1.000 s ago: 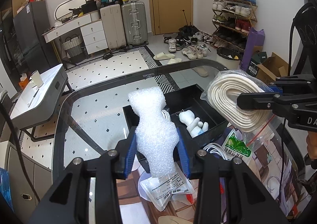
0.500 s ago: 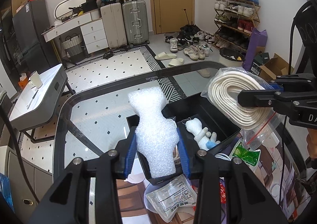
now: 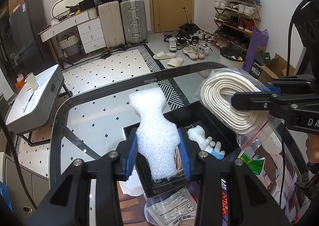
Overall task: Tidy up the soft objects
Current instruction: 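Lower the white foam with the left tool while the right tool lowers the clear bag into the box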
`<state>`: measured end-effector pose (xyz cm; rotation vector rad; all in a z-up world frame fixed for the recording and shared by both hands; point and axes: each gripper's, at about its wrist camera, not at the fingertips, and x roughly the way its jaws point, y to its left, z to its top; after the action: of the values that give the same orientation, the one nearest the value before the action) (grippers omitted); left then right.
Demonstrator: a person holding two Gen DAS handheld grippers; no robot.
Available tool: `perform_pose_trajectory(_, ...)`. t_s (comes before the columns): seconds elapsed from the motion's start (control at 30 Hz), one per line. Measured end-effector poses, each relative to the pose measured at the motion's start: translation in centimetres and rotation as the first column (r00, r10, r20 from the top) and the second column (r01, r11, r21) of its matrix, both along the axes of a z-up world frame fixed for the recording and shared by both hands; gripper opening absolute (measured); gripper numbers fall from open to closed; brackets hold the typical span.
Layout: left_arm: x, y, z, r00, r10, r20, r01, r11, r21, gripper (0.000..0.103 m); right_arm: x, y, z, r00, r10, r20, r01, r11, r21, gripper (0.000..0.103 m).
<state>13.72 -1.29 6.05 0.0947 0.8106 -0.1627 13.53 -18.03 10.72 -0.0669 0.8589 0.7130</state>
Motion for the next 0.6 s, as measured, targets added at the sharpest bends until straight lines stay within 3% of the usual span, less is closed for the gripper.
perform_pose_trajectory(0.6,2.1,-0.7,-2.2,0.999,-0.016,-0.039,0.016,1.0,-0.023,0.037,3.2,2.4,-2.3,0.999,0.026,-0.041,-0.026,1.0,0.0,0.014)
